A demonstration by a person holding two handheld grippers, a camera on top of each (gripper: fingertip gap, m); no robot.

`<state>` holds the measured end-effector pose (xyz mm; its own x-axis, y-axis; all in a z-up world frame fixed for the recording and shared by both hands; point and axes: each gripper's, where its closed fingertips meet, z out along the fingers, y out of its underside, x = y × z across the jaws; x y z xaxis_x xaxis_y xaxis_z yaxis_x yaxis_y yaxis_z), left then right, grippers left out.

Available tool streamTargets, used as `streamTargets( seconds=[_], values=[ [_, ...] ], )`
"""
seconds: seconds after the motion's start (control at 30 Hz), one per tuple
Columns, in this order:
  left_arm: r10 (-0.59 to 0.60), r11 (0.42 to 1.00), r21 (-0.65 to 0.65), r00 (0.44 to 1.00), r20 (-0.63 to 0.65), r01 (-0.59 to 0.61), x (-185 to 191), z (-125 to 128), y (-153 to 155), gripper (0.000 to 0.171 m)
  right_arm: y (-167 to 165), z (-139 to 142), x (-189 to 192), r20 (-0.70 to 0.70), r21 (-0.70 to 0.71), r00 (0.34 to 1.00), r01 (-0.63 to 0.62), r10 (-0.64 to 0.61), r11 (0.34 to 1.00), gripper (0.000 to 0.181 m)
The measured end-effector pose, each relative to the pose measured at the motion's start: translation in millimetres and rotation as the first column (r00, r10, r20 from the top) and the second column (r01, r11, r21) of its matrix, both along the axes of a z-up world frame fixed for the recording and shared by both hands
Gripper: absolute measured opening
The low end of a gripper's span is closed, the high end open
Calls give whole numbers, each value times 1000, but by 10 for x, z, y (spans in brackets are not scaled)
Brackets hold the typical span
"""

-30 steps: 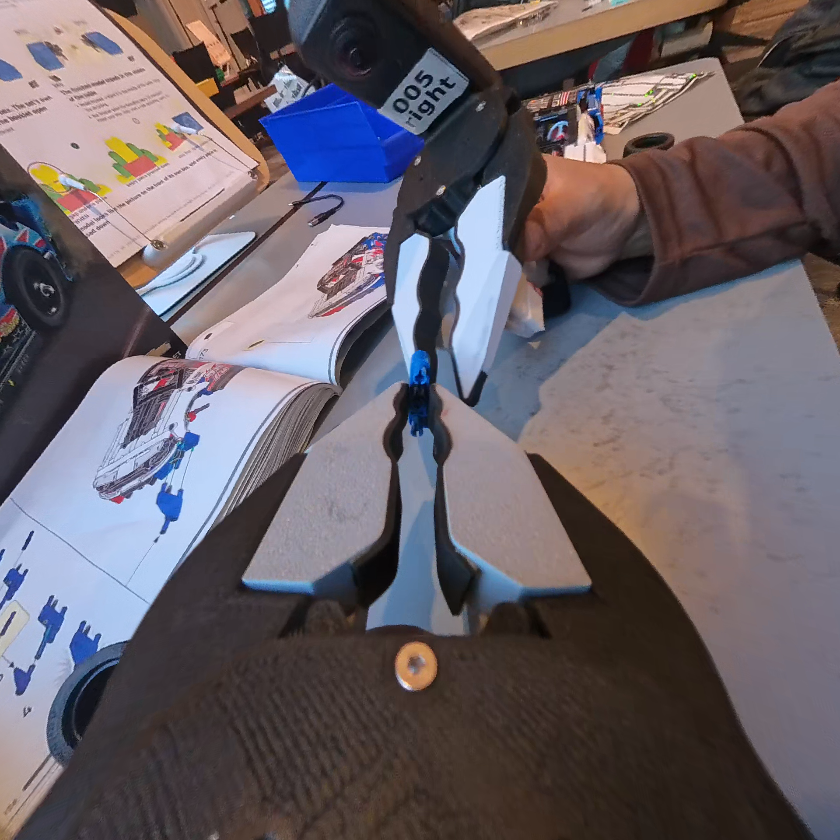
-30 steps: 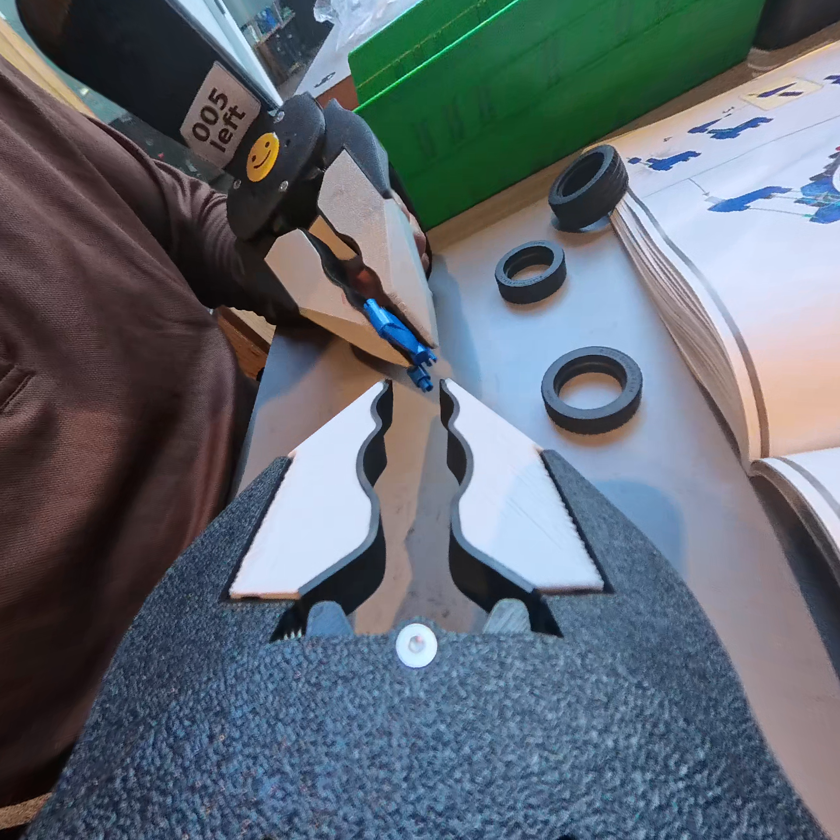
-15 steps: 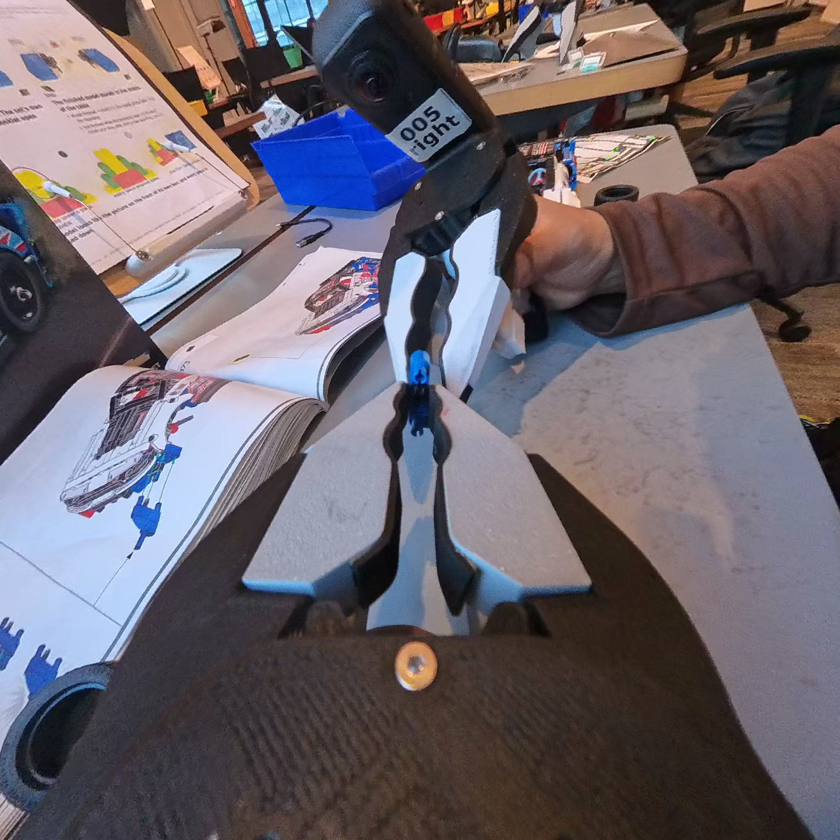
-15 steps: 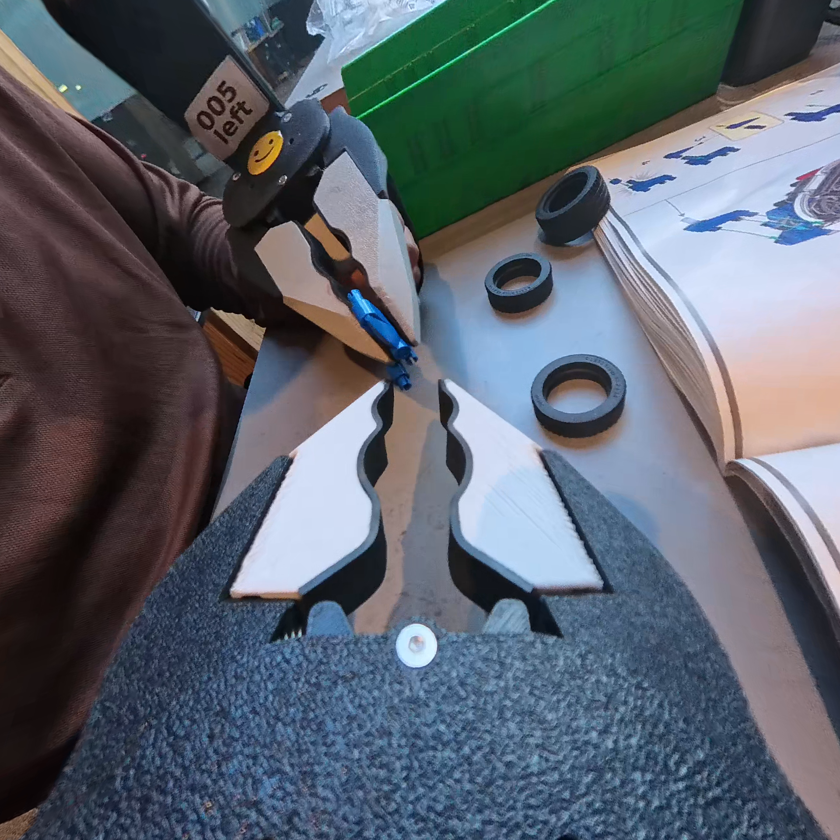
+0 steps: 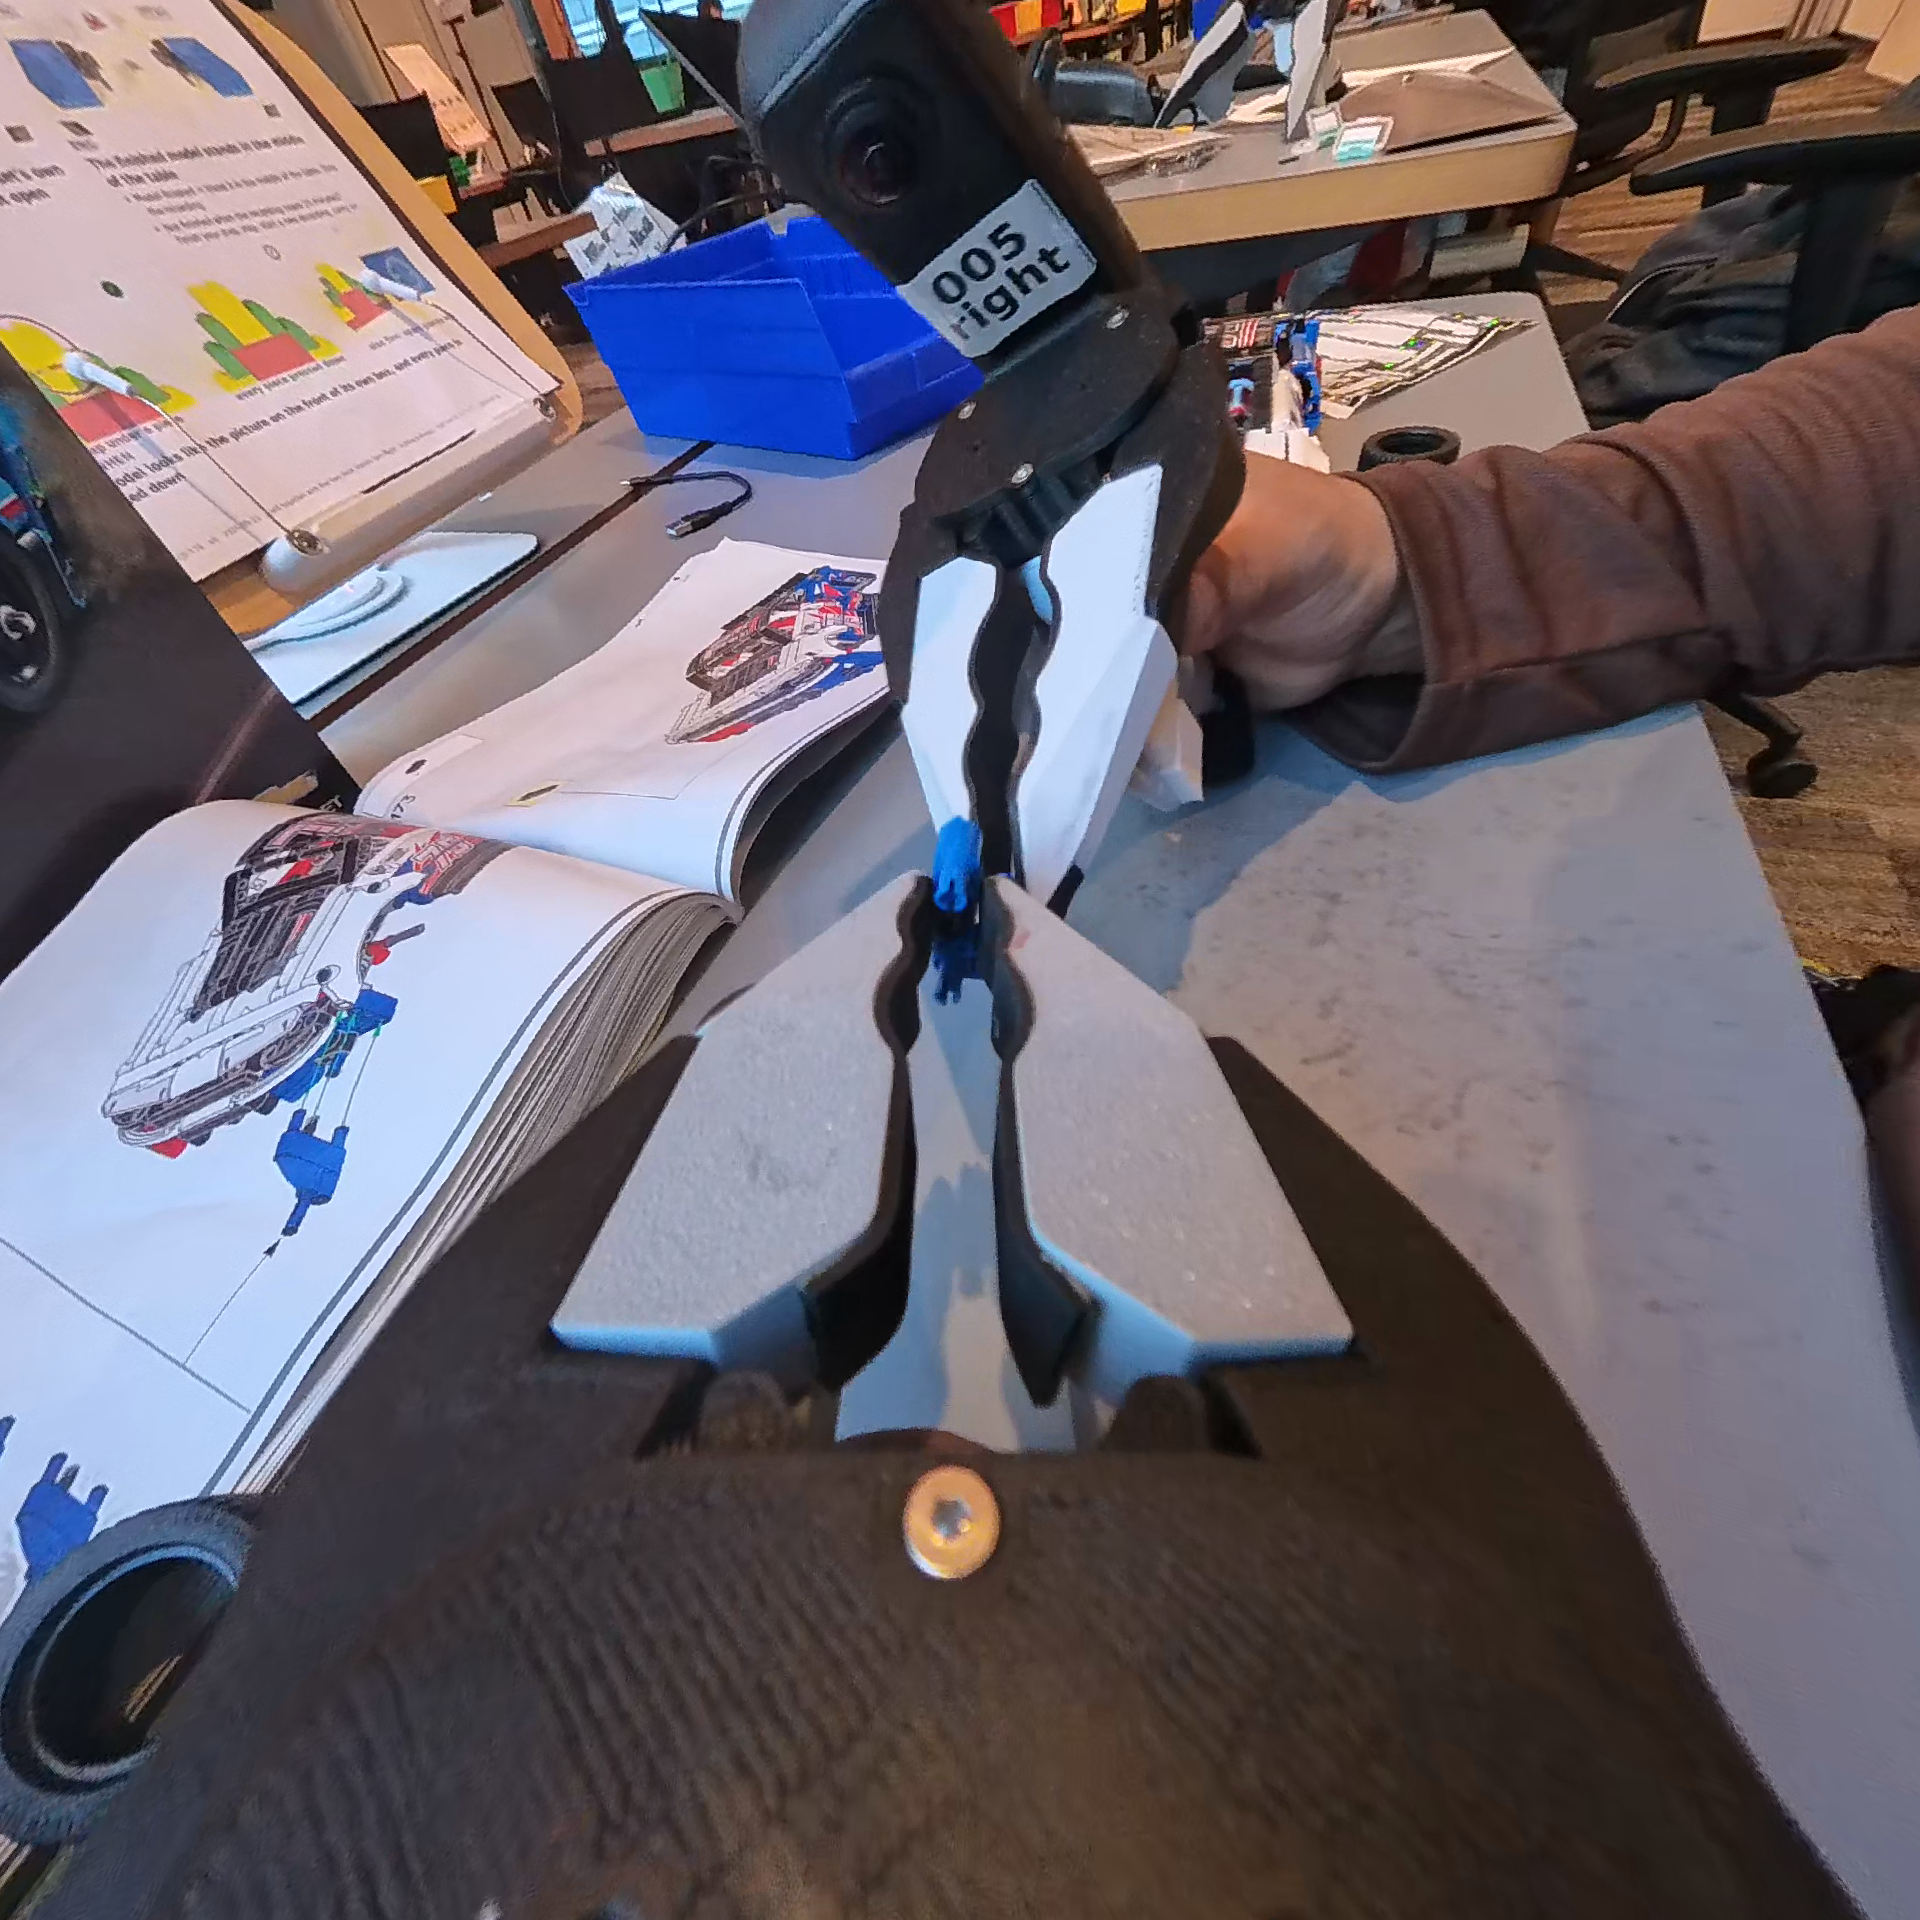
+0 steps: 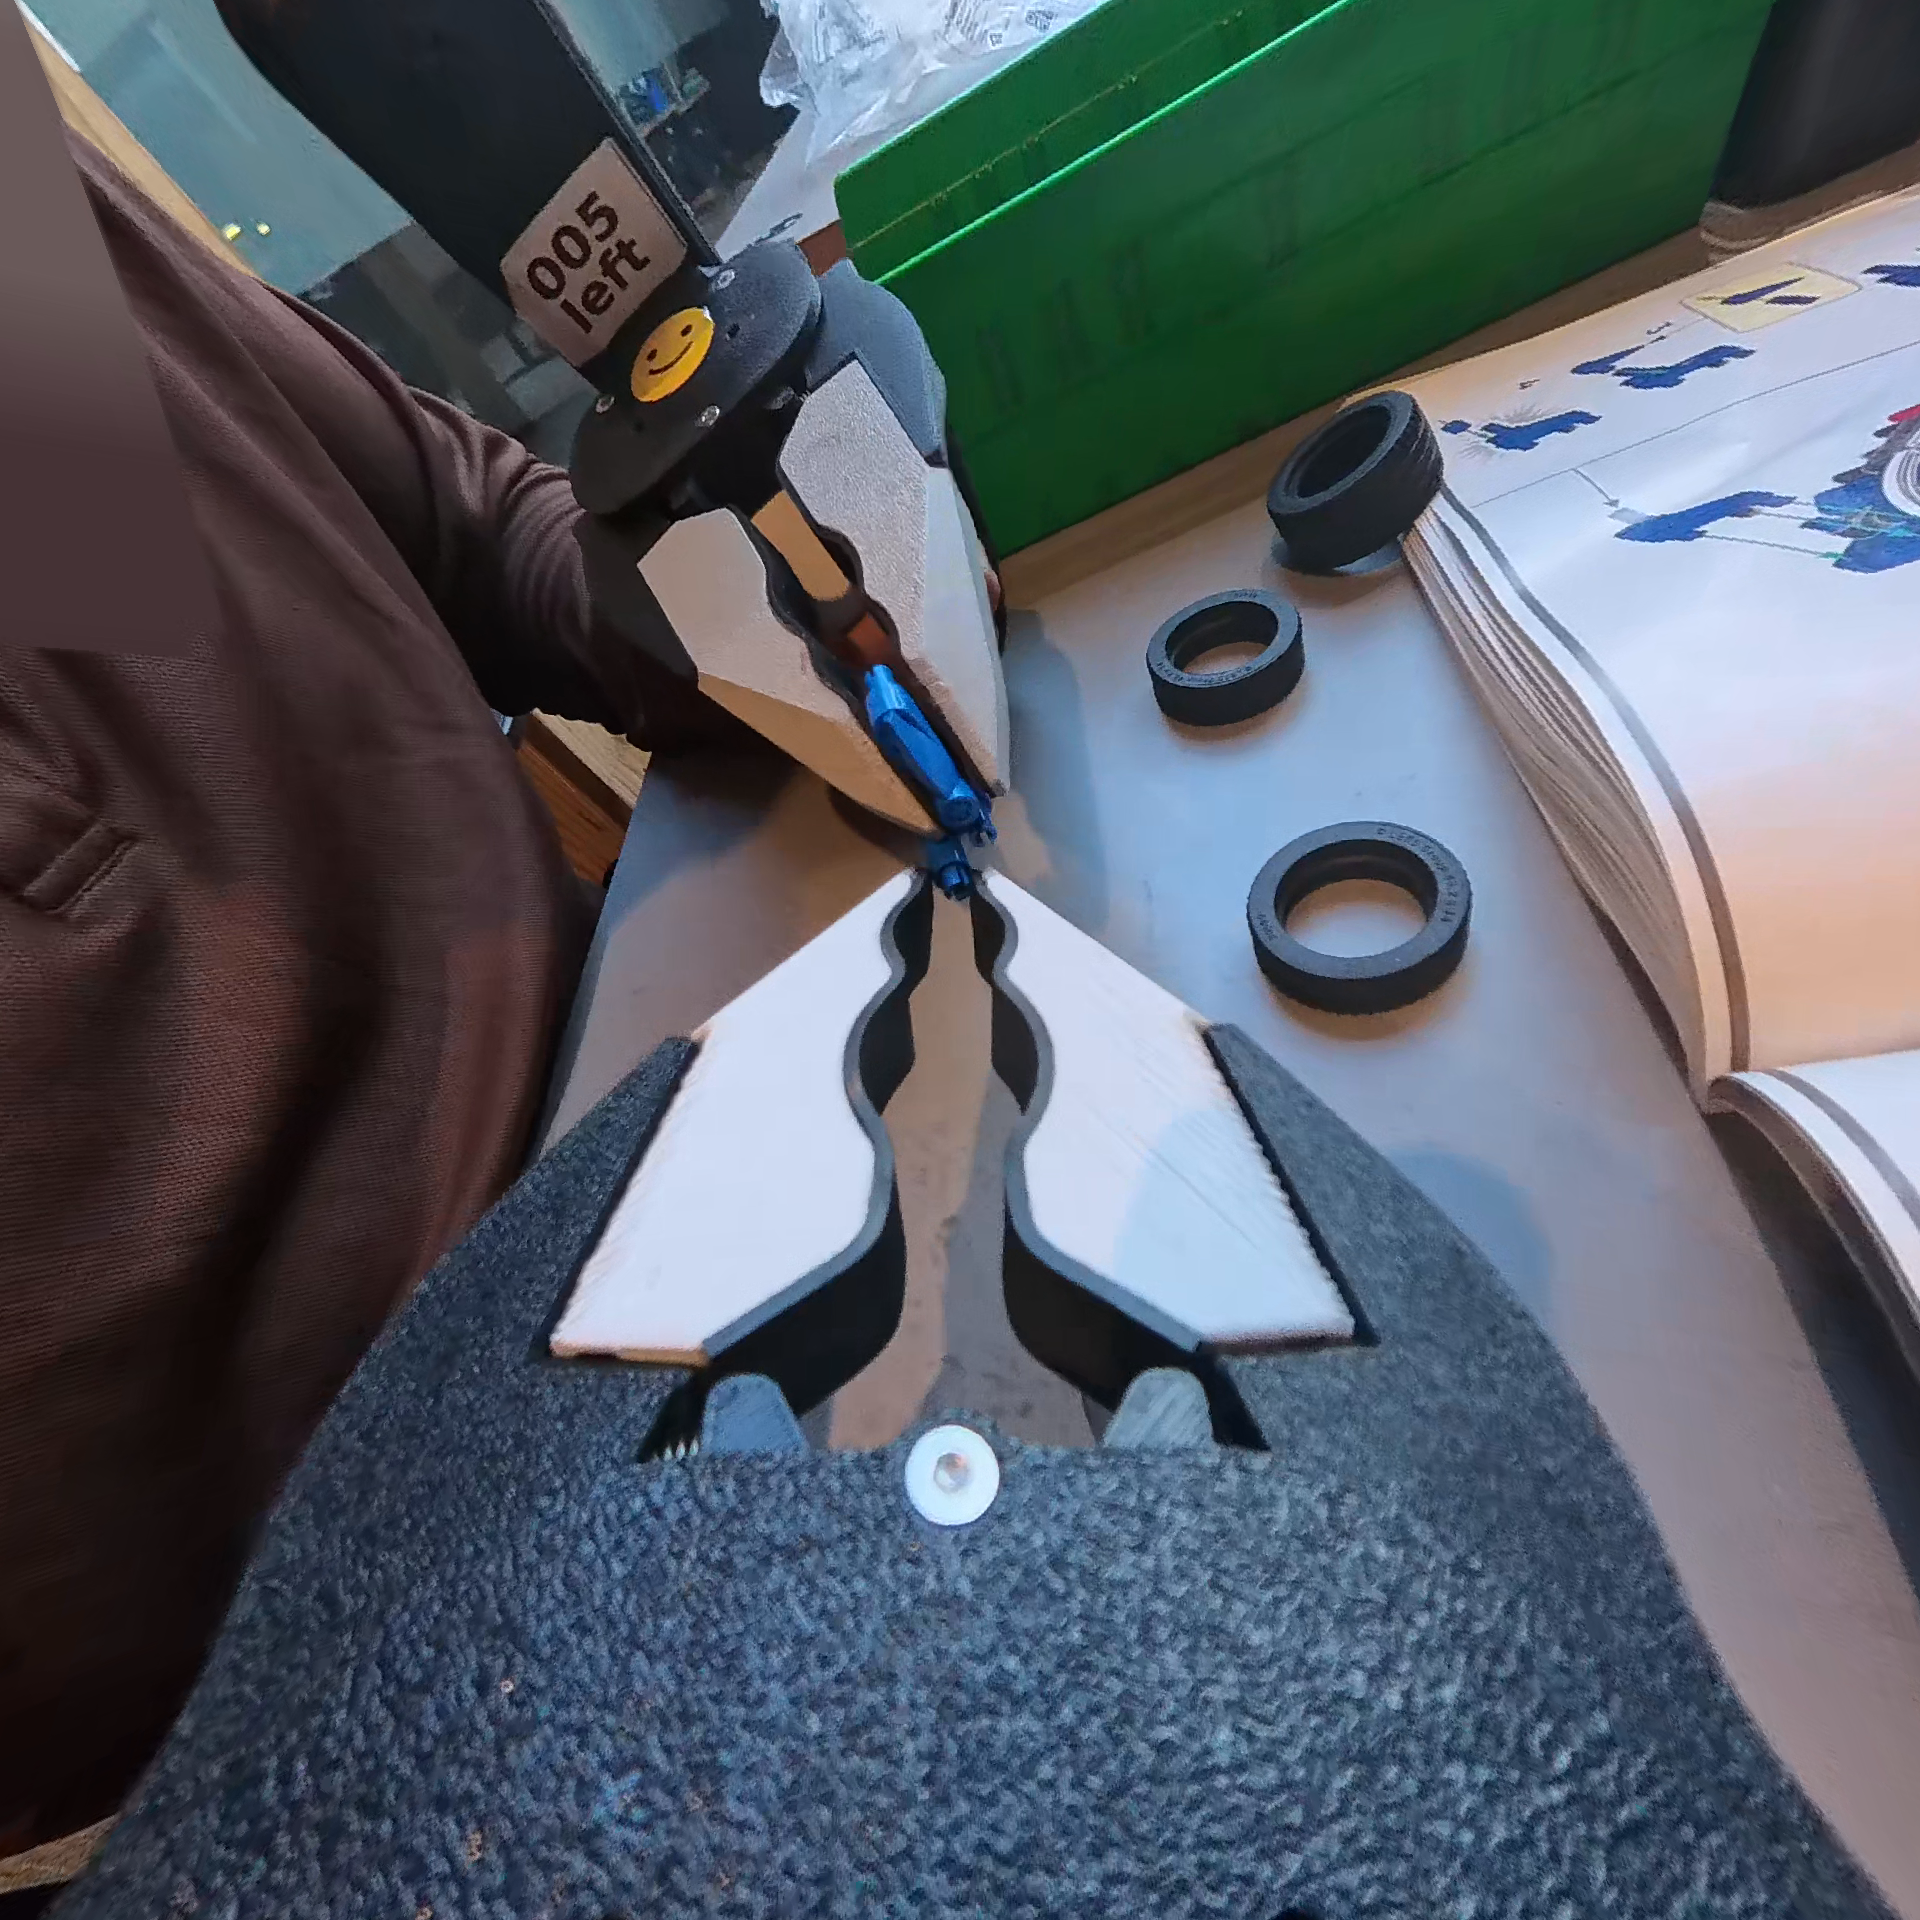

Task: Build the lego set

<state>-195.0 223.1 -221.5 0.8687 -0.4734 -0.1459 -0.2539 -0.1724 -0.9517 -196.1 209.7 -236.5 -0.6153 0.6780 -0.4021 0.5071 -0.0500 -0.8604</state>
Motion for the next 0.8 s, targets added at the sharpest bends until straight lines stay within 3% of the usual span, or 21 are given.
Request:
streamTargets(
  seconds=[0.37, 0.8],
  values=[
    [63, 997, -32, 997, -53, -65, -115, -65, 15, 5, 65, -22, -82, -63, 113, 996, 64, -57, 992, 6],
    [136, 989, -78, 972, 190, -123, -377, 15, 32, 4, 89, 76, -337, -134, 108, 986, 115, -100, 988, 7]
  ],
)
